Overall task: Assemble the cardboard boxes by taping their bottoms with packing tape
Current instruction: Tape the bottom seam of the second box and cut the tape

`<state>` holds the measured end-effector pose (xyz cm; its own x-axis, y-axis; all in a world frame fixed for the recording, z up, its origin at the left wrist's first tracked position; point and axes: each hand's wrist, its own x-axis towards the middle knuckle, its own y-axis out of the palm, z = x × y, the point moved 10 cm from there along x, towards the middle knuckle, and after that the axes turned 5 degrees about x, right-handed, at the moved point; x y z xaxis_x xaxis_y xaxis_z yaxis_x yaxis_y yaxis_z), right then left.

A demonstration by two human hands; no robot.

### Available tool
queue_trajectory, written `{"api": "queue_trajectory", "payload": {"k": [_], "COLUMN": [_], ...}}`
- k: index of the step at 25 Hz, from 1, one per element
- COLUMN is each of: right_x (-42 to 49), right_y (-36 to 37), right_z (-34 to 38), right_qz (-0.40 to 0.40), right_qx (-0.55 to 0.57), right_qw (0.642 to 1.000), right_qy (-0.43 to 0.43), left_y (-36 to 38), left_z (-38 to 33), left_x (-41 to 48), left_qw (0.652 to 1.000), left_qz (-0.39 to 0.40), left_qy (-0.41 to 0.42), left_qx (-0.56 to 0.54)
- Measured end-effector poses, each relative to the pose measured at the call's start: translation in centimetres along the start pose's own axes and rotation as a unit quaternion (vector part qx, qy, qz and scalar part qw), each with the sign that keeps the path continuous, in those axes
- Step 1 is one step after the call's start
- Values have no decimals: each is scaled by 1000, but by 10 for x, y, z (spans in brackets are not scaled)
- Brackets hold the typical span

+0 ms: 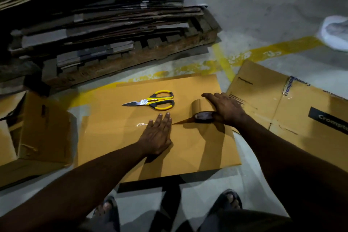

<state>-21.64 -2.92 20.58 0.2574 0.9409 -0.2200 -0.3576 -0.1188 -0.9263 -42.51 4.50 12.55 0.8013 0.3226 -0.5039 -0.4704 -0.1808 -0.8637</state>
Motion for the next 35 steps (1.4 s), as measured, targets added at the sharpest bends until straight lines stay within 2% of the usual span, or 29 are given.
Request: {"api": "queue_trajectory", "payload": {"k": [5, 7, 10, 14, 19, 23, 29, 35], "right_x": [7, 9, 12, 16, 1, -19, -22, -22], "right_y": [8, 11, 17, 16, -9, -23, -3, 5], "right_z": [-5, -7, -6, -3, -26, -56, -80, -81], "right_qz": [-18, -24, -26, -20, -100, -151, -104, -78], "right_qx": [67, 52, 24, 44, -22, 0, 90, 119], "right_qw": [998, 998, 998, 998, 995, 988, 988, 988], "right_qy": [3, -16, -43, -31, -19, 10, 67, 61], "left_y": [-29, -28, -17, -11, -9, -7, -23, -19], "left_z": [-53, -57, -62, -62, -59, -58, -76, -82], "left_x": [32, 36, 41, 47, 44, 43, 55, 62], "left_qw": [991, 988, 991, 990, 990, 990, 986, 984], "left_qz": [-95, -112, -101, -102, -108, -104, -123, -145], "left_qy": [-17, -38, -63, -79, -84, -78, -99, -101], "left_qx": [-90, -96, -66, -50, -42, -45, -55, -37]}}
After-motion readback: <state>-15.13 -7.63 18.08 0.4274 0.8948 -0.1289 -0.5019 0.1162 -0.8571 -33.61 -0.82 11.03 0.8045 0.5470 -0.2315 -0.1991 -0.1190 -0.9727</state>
